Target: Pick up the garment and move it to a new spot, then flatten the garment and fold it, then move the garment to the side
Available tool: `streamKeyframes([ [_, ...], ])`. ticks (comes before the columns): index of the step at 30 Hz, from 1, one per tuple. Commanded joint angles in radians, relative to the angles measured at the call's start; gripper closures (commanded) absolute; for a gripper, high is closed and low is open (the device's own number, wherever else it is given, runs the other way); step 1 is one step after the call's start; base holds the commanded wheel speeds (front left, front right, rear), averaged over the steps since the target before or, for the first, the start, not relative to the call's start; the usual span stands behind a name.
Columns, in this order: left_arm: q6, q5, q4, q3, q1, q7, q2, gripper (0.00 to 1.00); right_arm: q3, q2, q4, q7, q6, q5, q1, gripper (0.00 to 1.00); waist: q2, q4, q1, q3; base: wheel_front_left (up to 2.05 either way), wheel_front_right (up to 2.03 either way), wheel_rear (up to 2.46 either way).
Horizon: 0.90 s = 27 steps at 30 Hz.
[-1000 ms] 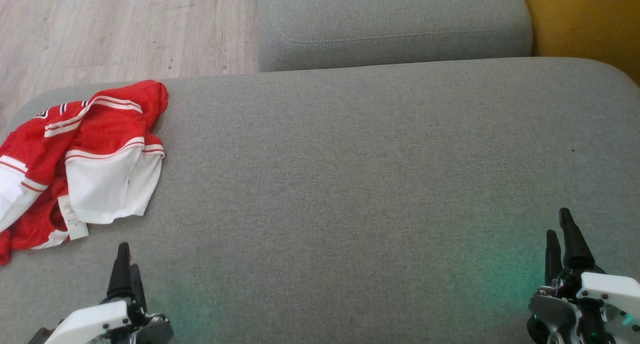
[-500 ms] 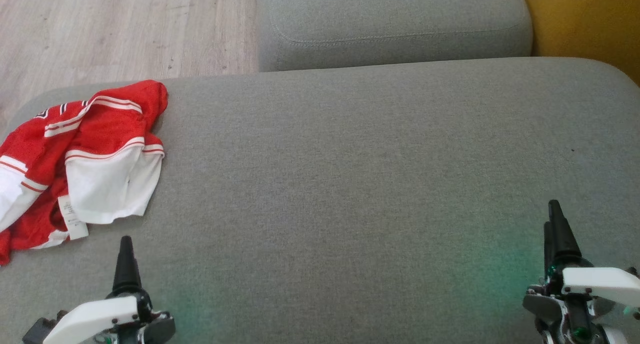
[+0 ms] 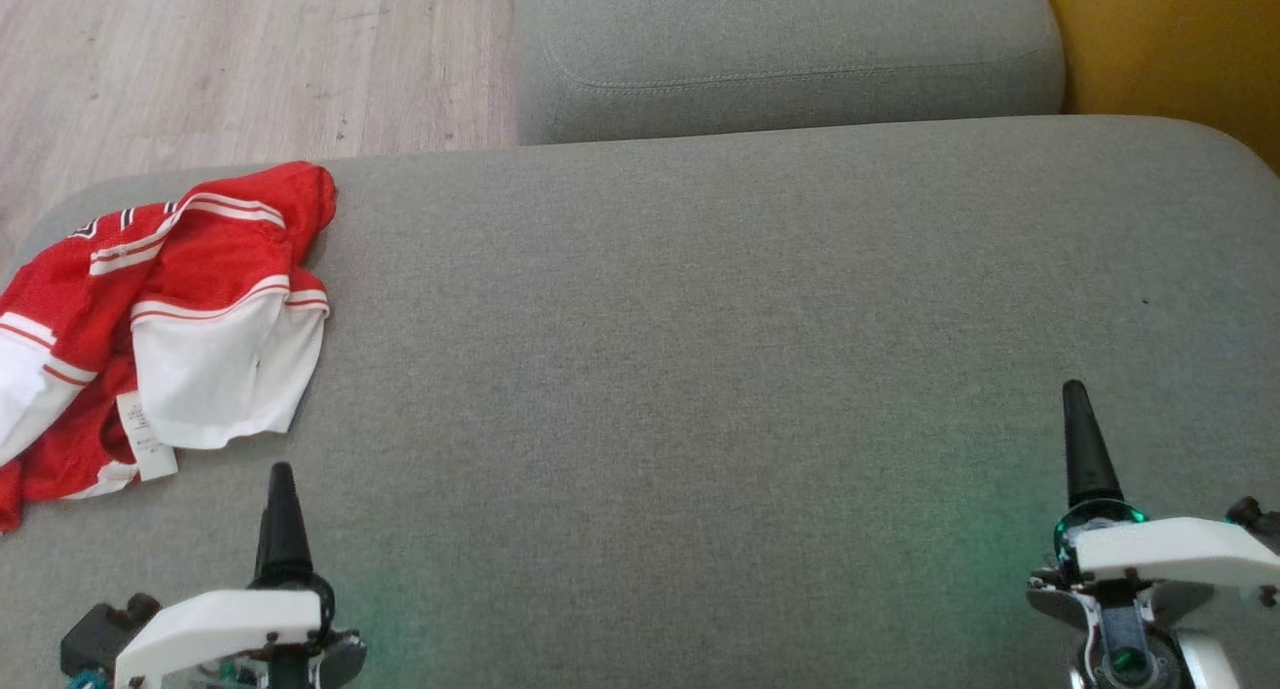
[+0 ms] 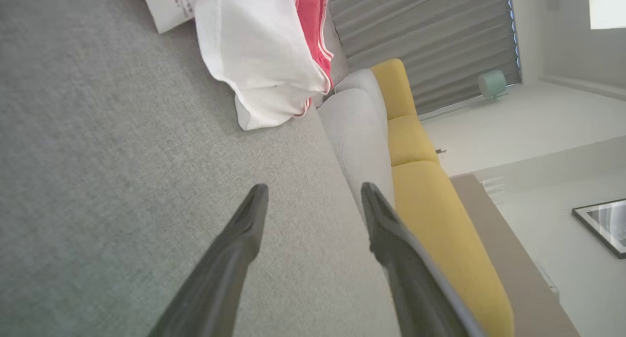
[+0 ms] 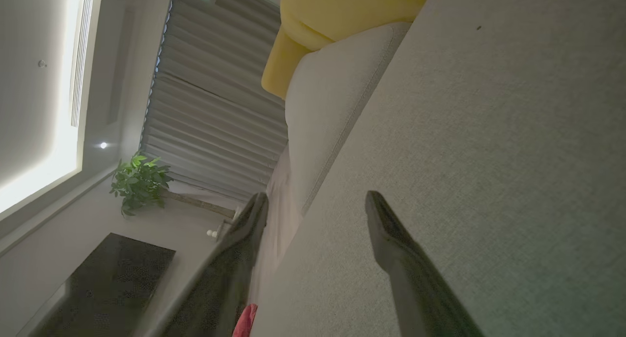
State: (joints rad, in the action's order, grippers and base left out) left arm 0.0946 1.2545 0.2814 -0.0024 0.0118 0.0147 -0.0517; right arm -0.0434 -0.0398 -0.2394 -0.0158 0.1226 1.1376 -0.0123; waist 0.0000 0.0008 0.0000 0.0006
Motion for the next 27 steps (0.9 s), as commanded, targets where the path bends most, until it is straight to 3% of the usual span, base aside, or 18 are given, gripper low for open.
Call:
streamKeyframes([
  [1,-0.003,-0.049,-0.036,-0.004,0.023,-0.015,-0.024,0.00,0.015,-0.007,0.043,0.017,0.003,-0.054,-0.043,0.00,0.0000,0.000,0.0000,-0.001,0.00,0.00,0.00],
  [27,-0.026,-0.411,-0.038,-0.085,0.014,-0.089,-0.079,0.00,0.074,-0.008,0.067,0.091,0.004,-0.450,-0.042,0.00,0.0000,-0.001,0.0000,-0.004,0.00,0.00,0.00],
])
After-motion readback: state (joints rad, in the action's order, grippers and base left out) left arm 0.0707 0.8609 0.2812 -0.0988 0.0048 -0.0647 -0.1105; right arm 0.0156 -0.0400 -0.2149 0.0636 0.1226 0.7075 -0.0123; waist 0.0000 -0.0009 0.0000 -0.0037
